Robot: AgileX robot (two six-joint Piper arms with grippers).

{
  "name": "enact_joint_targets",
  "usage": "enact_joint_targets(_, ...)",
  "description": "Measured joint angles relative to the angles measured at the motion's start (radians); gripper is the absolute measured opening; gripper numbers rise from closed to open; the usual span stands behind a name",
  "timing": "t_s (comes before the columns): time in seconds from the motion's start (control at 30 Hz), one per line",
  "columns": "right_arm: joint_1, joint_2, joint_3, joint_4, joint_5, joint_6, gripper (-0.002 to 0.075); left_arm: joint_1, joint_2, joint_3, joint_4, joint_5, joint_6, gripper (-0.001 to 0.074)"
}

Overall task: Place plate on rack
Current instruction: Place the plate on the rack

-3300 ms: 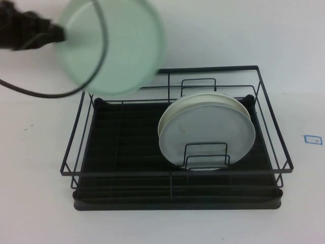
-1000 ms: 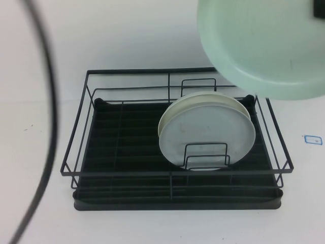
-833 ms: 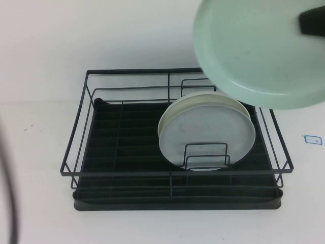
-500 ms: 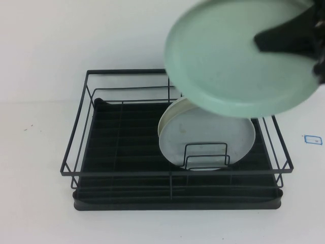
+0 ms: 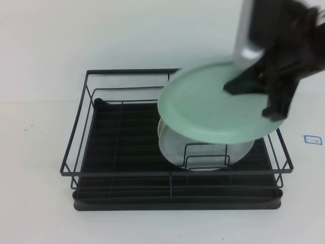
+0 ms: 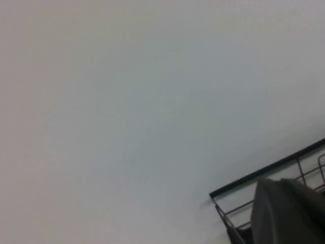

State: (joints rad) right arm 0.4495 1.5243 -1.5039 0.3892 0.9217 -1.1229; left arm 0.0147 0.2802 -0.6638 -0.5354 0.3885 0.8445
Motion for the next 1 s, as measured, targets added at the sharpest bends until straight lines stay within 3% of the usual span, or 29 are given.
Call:
enact_joint_targets(0.3,0.041,0.068,0.0,-0.1,-0.054,0.011,0.016,0.015,-0.228,0.22,0.007,-0.19,0.03,0.0)
enact_joint_targets(0.5,0.041,0.091,0.0,-0.118,-0.061,0.015,0.016,0.017,-0.295,0.404,-0.108,-0.597,0.008,0.0)
enact_joint_targets(0.8,0.042,0.14,0.0,-0.145,-0.079,0.021,0.0159,0.109,-0.293,0.492,-0.225,-0.685,0.049,0.0)
enact_joint_targets(1.0,0.042,0.161,0.0,-0.168,-0.055,0.035,0.0159,0.114,-0.293,0.492,-0.235,-0.72,0.12,0.0)
